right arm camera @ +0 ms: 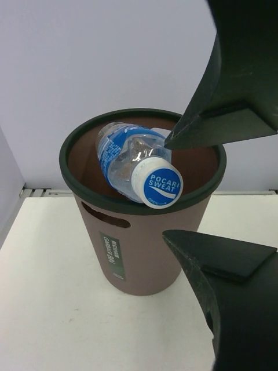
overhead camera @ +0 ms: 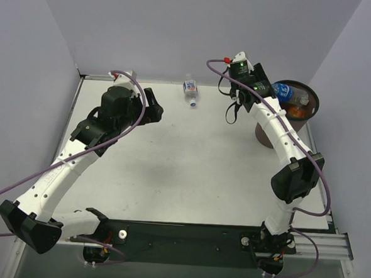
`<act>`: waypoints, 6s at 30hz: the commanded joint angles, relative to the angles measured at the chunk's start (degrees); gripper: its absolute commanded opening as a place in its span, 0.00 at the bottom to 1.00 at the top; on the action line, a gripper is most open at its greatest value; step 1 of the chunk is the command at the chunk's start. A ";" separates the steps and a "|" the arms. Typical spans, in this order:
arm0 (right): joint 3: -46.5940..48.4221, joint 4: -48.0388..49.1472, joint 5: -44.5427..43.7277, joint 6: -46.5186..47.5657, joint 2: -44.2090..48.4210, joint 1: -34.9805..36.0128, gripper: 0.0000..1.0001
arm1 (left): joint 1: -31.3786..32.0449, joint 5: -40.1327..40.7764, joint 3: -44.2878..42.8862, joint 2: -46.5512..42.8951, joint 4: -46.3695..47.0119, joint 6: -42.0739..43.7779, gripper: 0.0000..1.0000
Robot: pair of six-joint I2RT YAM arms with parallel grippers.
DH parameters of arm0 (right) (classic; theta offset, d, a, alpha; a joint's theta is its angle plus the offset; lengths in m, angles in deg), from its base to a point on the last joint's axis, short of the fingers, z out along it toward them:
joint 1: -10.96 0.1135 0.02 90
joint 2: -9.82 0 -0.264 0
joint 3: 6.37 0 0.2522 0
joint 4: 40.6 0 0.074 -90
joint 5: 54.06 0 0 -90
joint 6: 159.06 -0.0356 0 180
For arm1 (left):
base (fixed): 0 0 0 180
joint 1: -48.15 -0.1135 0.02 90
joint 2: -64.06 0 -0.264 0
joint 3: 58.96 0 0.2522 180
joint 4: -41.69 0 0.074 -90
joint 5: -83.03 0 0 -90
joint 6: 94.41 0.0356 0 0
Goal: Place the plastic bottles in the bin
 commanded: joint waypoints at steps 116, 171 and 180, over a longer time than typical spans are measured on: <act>14.67 24.83 45.54 -46.84 -30.11 0.56 0.11 | -9.48 -6.66 2.13 -2.72 -9.54 1.02 0.97; -6.43 -40.41 87.12 -46.67 20.71 -1.11 0.04 | 13.81 -43.66 8.73 5.71 16.14 90.23 0.97; -5.64 -40.32 85.73 -47.20 21.85 -1.02 0.31 | 14.16 -44.36 13.28 4.66 23.56 84.98 0.24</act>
